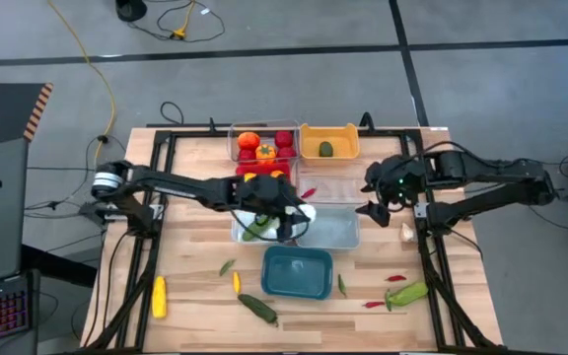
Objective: Sort produce into baskets
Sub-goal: Put the left white garlic into the gray bin, then put the white garlic into the gray bin
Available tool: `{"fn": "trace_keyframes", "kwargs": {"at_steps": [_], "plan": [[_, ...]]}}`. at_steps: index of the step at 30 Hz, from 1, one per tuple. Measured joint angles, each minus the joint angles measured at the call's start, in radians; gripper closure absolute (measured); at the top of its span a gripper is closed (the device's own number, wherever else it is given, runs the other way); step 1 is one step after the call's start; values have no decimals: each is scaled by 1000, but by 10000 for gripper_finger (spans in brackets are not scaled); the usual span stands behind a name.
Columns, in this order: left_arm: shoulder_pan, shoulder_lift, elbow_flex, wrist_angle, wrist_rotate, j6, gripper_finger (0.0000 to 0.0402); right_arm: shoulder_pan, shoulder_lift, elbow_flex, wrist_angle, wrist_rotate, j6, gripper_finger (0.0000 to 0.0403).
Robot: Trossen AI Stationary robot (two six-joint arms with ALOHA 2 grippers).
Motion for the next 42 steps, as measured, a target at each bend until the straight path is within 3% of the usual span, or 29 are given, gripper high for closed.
{"fn": "trace_keyframes", "kwargs": {"at_steps": [11,16,28,36,42], "plan": [[2,193,152,-81,30,8,141,67,0,-19,-283,23,156,36],[3,196,186,-128,20,62,137,101,2,-78,-386,28,156,36],[3,193,184,-139,22,75,136,204,3,-271,-374,1,273,38],[3,193,184,-141,23,74,136,249,49,-297,-395,2,167,51],[4,193,184,-141,23,73,136,259,174,-297,-405,-22,60,54]]}}
